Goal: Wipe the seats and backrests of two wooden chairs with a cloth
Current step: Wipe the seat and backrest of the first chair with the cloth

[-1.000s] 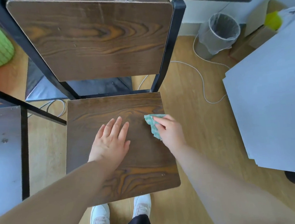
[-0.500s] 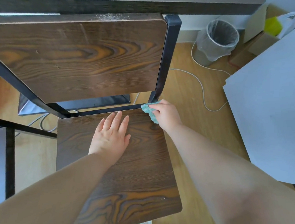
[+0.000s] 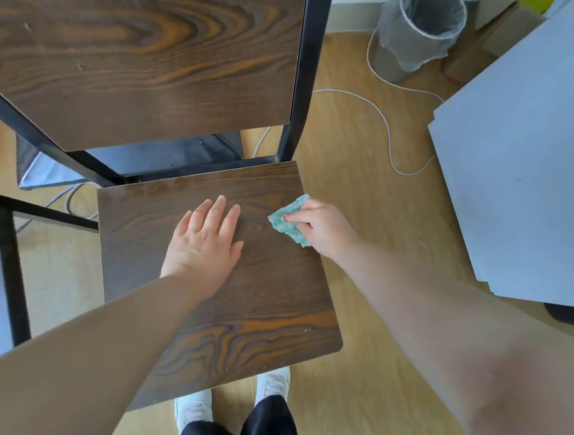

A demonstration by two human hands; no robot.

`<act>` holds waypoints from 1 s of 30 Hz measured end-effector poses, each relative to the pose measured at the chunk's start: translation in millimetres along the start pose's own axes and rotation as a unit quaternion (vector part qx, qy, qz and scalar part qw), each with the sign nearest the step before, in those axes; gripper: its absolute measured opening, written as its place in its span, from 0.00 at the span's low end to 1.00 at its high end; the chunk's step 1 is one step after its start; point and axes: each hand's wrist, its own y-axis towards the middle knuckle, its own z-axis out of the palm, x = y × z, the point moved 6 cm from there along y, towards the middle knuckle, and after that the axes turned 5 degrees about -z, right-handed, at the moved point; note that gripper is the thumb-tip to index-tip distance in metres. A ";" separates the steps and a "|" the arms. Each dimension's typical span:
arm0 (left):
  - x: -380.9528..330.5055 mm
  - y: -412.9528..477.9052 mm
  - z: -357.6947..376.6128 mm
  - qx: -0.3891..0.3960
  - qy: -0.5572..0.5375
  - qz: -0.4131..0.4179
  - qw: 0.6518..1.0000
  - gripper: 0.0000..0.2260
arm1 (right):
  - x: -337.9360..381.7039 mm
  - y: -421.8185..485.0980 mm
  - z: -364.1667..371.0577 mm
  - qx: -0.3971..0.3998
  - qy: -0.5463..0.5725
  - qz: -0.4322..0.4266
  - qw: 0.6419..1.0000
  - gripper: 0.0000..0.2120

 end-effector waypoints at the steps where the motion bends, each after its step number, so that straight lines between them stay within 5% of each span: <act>1: -0.1 -5.4 1.6 0.003 -0.003 -0.001 1.000 0.29 | -0.6 -10.1 4.1 0.005 -0.004 -0.003 1.000 0.14; 25: -37.6 -126.8 43.6 -0.002 -0.031 0.059 0.998 0.28 | 33.5 -202.9 114.1 0.064 0.013 0.064 0.996 0.16; 30: -27.3 -118.9 35.2 -0.011 -0.027 0.059 0.998 0.28 | 40.1 -184.7 89.5 -0.083 0.120 0.113 0.983 0.15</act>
